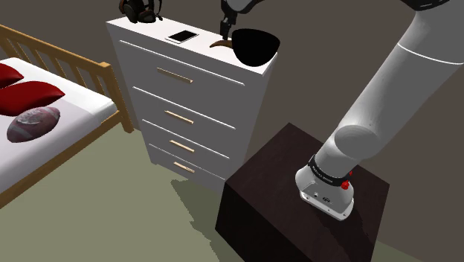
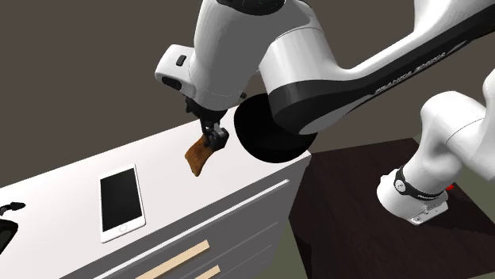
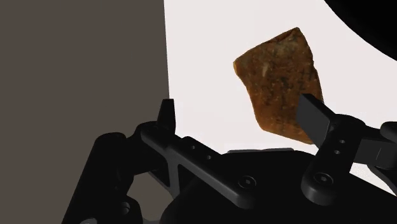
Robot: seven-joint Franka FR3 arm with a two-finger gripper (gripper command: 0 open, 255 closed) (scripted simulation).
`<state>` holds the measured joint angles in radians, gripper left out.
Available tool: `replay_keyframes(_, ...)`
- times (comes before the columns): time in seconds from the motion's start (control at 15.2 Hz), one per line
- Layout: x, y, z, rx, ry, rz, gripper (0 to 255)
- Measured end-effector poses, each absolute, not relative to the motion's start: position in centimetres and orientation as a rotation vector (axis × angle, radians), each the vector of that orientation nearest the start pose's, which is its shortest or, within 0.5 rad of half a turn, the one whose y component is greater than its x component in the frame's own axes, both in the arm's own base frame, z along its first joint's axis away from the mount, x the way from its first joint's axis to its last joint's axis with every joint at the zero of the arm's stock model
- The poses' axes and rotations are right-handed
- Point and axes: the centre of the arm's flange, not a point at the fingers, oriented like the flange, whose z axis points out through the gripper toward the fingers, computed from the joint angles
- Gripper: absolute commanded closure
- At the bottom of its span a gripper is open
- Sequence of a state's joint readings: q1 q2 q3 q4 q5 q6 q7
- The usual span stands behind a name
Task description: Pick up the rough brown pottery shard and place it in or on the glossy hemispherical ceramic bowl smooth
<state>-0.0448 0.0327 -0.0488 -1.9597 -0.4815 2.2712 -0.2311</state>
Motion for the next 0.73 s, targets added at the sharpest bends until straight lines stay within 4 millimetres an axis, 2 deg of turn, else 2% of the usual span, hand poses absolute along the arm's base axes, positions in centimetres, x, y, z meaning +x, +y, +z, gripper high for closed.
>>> replay_keyframes(0.26,58.89,-6.72,48.77,-3.499,-0.709,-0.37,0)
replay_keyframes(0.33,58.89,-6.72,48.77,-3.499,-0.709,-0.37,255)
replay_keyframes(0.73,58.89,-6.72,48.77,-3.499,-0.709,-0.37,255)
